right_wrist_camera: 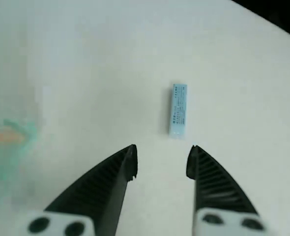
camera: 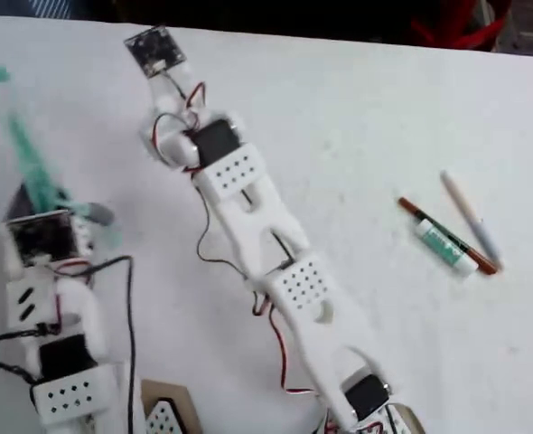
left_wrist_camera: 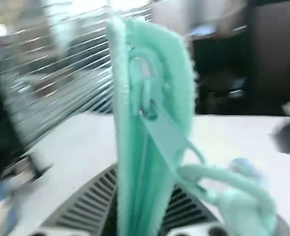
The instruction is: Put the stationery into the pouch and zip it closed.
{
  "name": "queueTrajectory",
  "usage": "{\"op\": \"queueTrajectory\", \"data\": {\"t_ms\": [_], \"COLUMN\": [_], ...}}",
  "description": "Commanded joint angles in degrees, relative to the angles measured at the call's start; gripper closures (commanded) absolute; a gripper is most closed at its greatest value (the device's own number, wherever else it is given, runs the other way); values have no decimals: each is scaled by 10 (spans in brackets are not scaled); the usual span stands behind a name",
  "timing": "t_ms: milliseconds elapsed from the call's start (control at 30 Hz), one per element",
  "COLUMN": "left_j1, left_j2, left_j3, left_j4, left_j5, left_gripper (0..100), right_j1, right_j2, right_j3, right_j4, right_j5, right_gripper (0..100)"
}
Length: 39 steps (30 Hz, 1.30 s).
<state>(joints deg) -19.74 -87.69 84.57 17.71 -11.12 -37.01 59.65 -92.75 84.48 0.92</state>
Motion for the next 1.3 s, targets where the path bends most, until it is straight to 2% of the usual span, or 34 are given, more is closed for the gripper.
{"op": "queueTrajectory", "data": {"t_ms": [0,67,133,333,533,633,800,967,1100,1267], "left_j1": [140,203,248,327,394,413,417,446,483,495], "left_j2": [-4,-3,-2,-1,51,145,328,415,404,360], "left_j3": [-62,-77,-92,-107,-109,-144,-236,-260,-238,-191], "left_j4": [-9,-9,-9,-10,-64,-88,-86,-87,-85,-88], "left_j5": [4,4,4,4,10,16,89,102,100,98], "left_gripper": [977,976,976,976,976,976,976,976,976,976], "right_j1": [33,57,98,300,440,480,574,616,633,633], "right_j2": [-121,-176,-225,-350,-466,-496,-469,-386,-315,-224], "right_j3": [-27,-27,-26,1,241,367,508,573,555,544], "right_j4": [87,138,144,144,142,129,23,-22,-45,-48], "right_j5": [-2,-2,-2,11,120,194,290,392,425,498], "right_gripper": [835,836,836,836,836,836,833,832,832,832]}}
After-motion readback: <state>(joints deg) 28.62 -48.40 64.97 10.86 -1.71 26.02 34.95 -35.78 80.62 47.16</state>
